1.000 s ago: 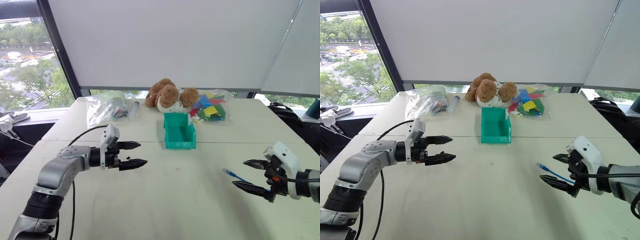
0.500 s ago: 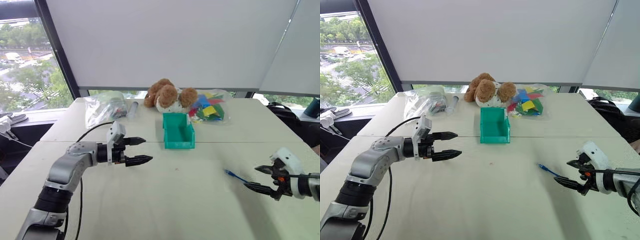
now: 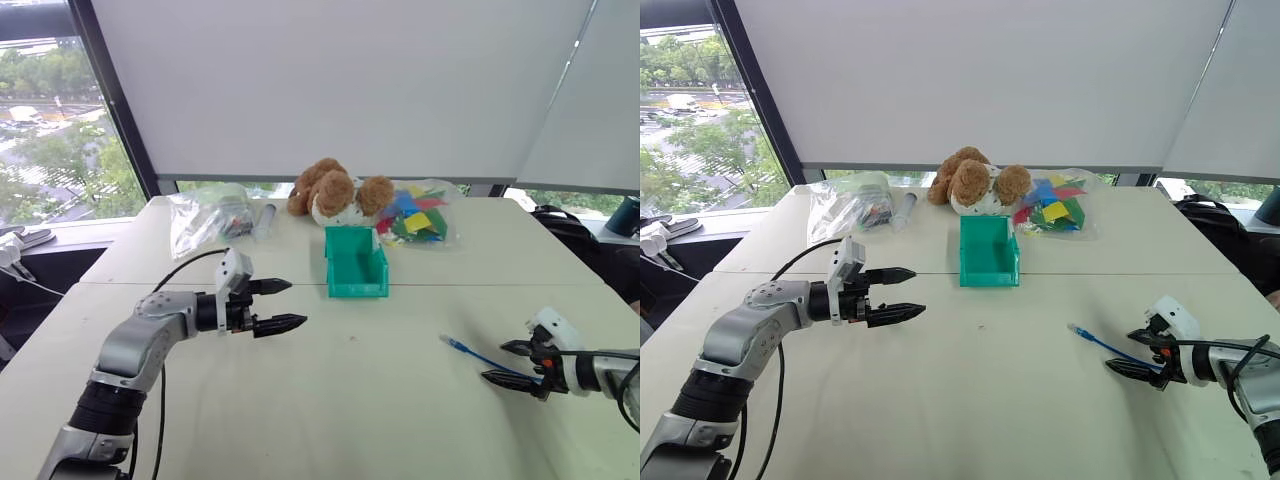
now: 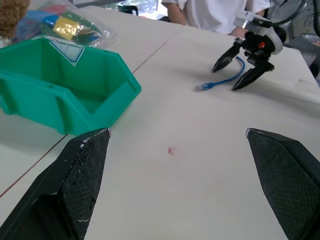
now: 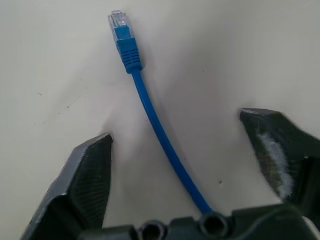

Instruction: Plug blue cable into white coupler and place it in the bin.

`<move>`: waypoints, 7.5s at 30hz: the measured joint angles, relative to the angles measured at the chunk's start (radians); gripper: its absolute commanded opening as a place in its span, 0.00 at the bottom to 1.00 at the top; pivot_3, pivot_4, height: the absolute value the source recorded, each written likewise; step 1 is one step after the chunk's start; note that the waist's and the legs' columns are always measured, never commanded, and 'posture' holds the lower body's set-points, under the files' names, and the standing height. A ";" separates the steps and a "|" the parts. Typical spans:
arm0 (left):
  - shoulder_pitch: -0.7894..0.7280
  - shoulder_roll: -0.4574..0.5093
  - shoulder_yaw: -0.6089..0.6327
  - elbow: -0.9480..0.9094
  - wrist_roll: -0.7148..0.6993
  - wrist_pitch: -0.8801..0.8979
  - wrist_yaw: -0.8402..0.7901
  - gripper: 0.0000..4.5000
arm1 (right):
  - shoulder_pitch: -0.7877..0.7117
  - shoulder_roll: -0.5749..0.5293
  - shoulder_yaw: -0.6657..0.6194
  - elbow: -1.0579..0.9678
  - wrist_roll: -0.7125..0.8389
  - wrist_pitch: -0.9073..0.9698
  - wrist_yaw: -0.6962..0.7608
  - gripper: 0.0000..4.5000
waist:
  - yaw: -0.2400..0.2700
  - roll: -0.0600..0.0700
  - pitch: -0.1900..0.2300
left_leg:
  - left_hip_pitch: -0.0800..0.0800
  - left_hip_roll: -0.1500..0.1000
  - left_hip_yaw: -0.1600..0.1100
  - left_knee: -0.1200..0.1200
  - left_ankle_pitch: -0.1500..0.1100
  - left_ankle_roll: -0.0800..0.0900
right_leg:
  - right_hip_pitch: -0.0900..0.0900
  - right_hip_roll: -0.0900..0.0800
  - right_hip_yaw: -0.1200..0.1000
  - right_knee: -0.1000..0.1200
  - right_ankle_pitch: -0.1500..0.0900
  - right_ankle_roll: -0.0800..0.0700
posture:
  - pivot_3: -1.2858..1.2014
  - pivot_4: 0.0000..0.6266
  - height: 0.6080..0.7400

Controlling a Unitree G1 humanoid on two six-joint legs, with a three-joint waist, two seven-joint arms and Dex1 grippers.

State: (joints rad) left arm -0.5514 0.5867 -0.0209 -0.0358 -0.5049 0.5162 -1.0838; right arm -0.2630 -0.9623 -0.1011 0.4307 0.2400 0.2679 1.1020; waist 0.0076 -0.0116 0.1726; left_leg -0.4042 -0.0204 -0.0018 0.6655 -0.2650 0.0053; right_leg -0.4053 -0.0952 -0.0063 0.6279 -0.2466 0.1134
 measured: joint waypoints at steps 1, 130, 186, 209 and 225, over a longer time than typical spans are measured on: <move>0.000 0.000 0.000 -0.004 0.000 0.000 0.000 1.00 | -0.005 0.002 0.002 0.009 -0.002 -0.008 0.003 0.56 | 0.000 0.000 0.000 | 0.000 0.000 0.000 0.000 0.000 0.000 | 0.000 0.000 0.000 0.000 0.000 0.000 | 0.52 0.24 1.00; -0.131 -0.176 -0.177 0.371 0.306 -0.496 -0.127 0.98 | -0.113 0.648 -0.181 -0.867 0.901 0.922 -0.973 0.00 | -0.006 0.002 0.001 | -0.004 0.000 -0.003 0.000 -0.001 0.001 | -0.005 0.001 -0.001 0.002 0.000 0.000 | 0.52 0.24 1.00; -0.238 -0.383 -0.289 0.851 0.432 -0.684 -0.247 0.09 | -0.374 0.111 0.457 -0.741 0.173 0.391 -0.158 0.00 | -0.001 0.001 0.002 | -0.007 -0.001 -0.001 -0.001 -0.001 0.002 | -0.007 -0.001 -0.002 -0.003 0.000 0.001 | 0.52 0.24 1.00; -0.288 -0.424 -0.278 0.999 0.492 -0.857 -0.241 0.09 | -0.384 0.208 0.506 -0.646 -0.044 0.298 -0.040 0.00 | 0.006 0.001 0.001 | -0.006 -0.002 -0.003 0.001 -0.001 0.002 | -0.004 -0.002 -0.003 -0.002 0.000 0.001 | 0.52 0.24 1.00; -0.288 -0.438 -0.278 1.001 0.497 -0.858 -0.230 0.09 | -0.457 0.211 0.568 -0.590 -0.160 0.207 0.069 0.00 | 0.008 0.001 0.001 | -0.005 -0.003 -0.004 0.002 -0.001 0.002 | -0.003 -0.002 -0.003 -0.002 0.000 0.001 | 0.52 0.24 1.00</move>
State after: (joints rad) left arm -0.8393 0.1486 -0.2985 0.9650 -0.0084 -0.3413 -1.3135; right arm -0.7205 -0.7518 0.4666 -0.1592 0.0804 0.4751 1.1705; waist 0.0158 -0.0104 0.1734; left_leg -0.4095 -0.0231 -0.0055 0.6672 -0.2661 0.0071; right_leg -0.4079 -0.0973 -0.0091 0.6255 -0.2465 0.1141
